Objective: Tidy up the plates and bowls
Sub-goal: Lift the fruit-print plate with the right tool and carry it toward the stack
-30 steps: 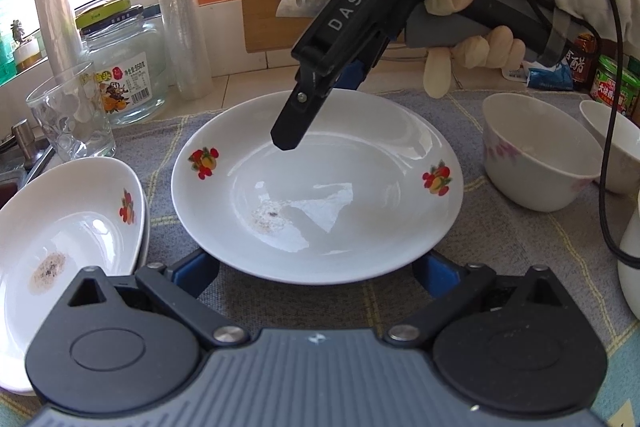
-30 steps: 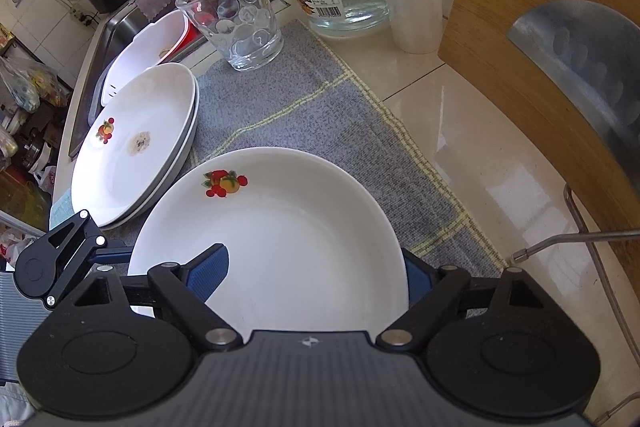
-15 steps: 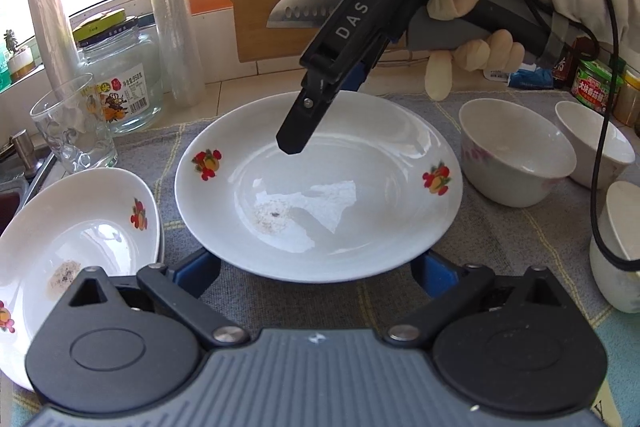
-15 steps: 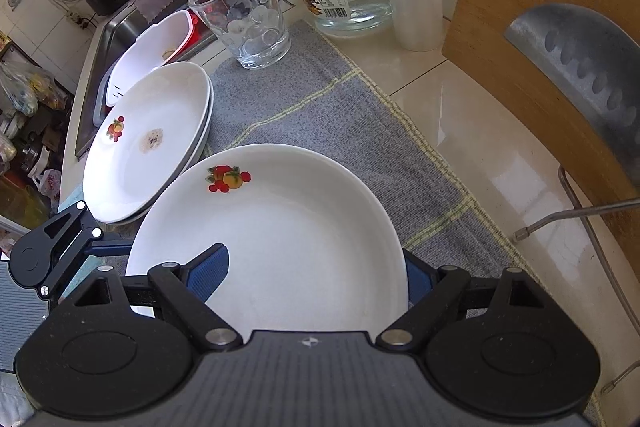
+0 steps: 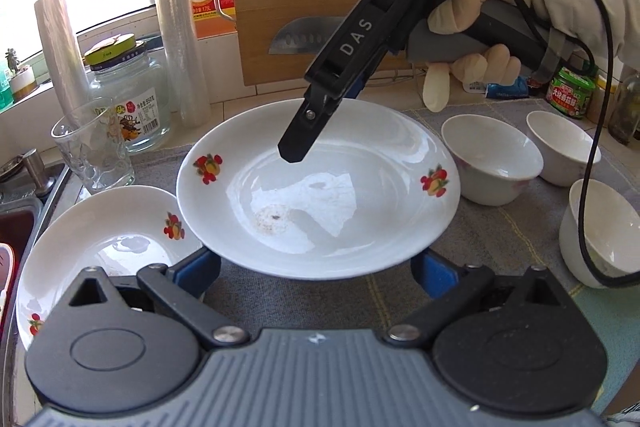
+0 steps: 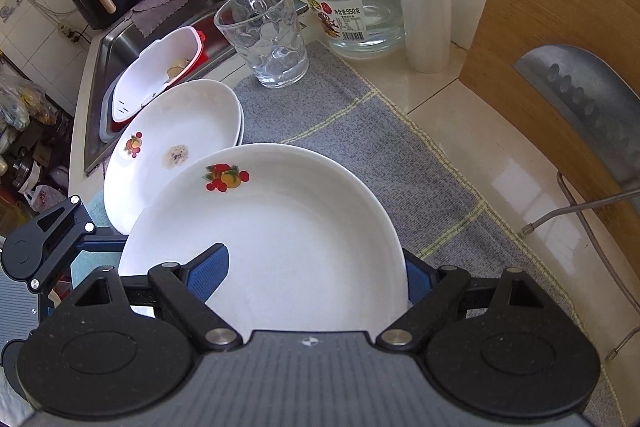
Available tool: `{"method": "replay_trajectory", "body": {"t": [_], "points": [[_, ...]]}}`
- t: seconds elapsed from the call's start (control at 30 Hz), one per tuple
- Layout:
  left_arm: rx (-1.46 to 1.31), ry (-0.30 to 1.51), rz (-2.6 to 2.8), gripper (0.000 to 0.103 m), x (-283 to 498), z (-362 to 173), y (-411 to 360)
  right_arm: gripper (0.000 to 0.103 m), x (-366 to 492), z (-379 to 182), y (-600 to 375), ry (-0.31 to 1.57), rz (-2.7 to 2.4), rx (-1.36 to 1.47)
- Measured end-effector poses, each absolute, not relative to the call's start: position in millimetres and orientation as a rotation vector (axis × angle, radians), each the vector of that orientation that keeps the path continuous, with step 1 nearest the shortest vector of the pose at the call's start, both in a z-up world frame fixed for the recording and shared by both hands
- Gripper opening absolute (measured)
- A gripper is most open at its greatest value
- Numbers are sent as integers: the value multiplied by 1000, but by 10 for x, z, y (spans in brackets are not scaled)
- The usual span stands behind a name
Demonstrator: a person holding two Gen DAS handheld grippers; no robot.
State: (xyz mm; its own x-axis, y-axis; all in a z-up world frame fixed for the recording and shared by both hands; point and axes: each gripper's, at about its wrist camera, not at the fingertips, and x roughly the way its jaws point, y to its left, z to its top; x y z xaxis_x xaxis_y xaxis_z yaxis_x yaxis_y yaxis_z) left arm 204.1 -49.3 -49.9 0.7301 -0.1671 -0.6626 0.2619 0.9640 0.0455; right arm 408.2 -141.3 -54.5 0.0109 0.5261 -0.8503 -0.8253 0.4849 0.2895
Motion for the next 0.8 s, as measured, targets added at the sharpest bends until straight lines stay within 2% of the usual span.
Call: {"method": "replay_trajectory", "body": {"t": [0.8], "points": [[87,697,-83,101,1576,-273,465,92,3702,-402,-108,1092,1229,-426]]}}
